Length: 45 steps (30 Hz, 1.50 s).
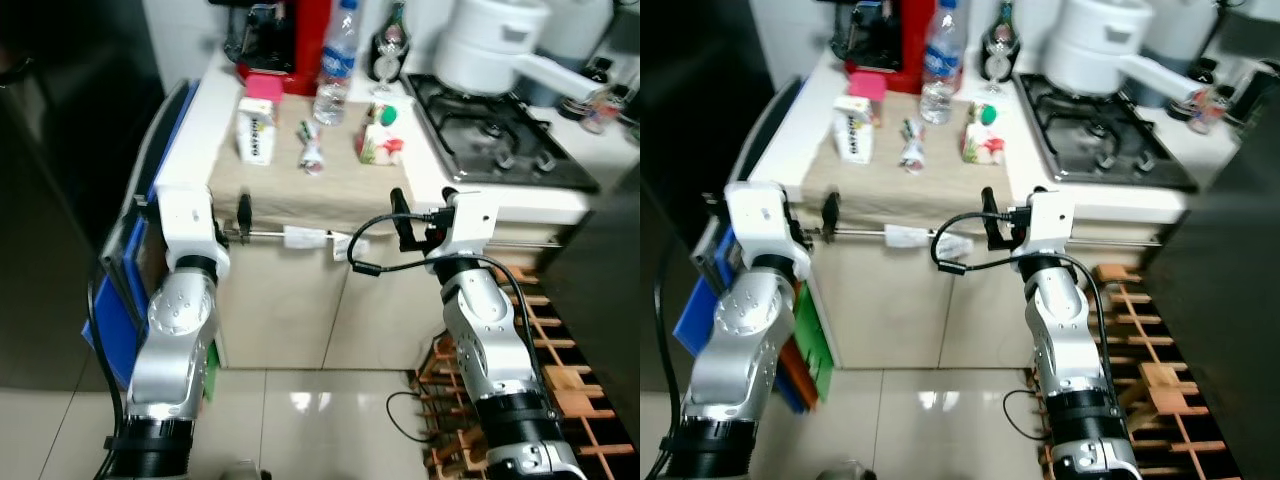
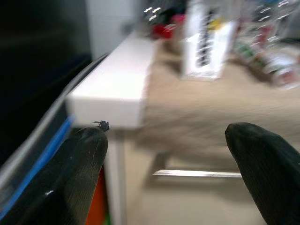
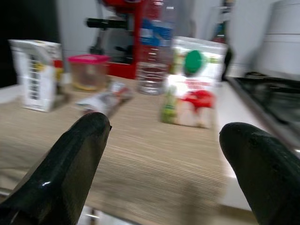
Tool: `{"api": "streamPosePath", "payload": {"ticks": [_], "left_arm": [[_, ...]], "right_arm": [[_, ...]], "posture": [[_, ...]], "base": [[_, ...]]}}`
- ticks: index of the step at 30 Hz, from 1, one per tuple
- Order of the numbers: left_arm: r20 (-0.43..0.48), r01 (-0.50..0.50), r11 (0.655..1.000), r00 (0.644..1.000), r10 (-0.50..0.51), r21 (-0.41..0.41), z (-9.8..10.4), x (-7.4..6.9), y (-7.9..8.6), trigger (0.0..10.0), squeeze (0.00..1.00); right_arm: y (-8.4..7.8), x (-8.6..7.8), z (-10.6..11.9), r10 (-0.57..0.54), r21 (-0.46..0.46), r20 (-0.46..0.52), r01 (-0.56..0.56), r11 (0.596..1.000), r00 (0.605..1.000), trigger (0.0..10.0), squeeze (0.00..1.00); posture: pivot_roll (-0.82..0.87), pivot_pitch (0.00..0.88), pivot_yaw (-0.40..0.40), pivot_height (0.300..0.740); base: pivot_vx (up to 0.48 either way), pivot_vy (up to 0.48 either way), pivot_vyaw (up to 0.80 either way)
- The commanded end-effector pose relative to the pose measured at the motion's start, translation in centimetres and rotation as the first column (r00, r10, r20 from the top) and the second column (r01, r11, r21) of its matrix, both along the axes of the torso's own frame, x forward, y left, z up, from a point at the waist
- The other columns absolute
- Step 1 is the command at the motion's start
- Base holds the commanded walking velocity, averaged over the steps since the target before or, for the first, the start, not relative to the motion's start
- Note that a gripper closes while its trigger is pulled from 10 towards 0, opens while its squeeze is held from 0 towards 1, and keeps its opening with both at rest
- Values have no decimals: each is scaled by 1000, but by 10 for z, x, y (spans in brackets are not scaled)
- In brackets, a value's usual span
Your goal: Restocking fridge
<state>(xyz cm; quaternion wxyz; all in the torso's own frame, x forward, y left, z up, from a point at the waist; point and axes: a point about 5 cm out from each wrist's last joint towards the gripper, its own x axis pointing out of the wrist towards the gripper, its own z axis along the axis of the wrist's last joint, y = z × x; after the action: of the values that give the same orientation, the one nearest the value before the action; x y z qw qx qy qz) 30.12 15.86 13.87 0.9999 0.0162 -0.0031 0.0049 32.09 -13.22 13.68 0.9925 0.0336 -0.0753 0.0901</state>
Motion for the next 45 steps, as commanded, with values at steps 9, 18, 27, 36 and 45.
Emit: {"api": "streamPosePath", "payload": {"ticks": [9, 18, 27, 36, 45], "left_arm": [[149, 116, 993, 982, -114, -6, 38, 16, -16, 10000, 0], [211, 109, 993, 972, -99, -35, 49, 16, -20, 10000, 0], [176, 130, 990, 977, -121, -44, 42, 18, -22, 10000, 0], [246, 113, 993, 964, -99, -41, 54, 14, -21, 10000, 0], [303, 125, 992, 946, -115, -16, 68, 12, -27, 10000, 0]], "right_arm": [[-4, 2, 6, -19, -2, 20, 19, 1000, 1000, 10000, 90], [-11, 0, 8, -84, -3, 41, 84, 996, 996, 10000, 90], [-10, 0, 9, -84, -10, 41, 85, 996, 996, 10000, 86], [-2, -1, 34, -75, -20, 148, 79, 997, 986, 10000, 82], [-12, -3, 36, -153, 19, 152, 152, 988, 976, 10000, 86]], "posture": [[-6, 0, -44, 740], [-10, 0, -43, 740], [-16, 0, -47, 740], [-17, 0, -49, 740], [-15, 0, -56, 740]], "base": [[0, 0, 0], [0, 0, 0], [0, 0, 0], [0, 0, 0], [427, 0, 0]]}}
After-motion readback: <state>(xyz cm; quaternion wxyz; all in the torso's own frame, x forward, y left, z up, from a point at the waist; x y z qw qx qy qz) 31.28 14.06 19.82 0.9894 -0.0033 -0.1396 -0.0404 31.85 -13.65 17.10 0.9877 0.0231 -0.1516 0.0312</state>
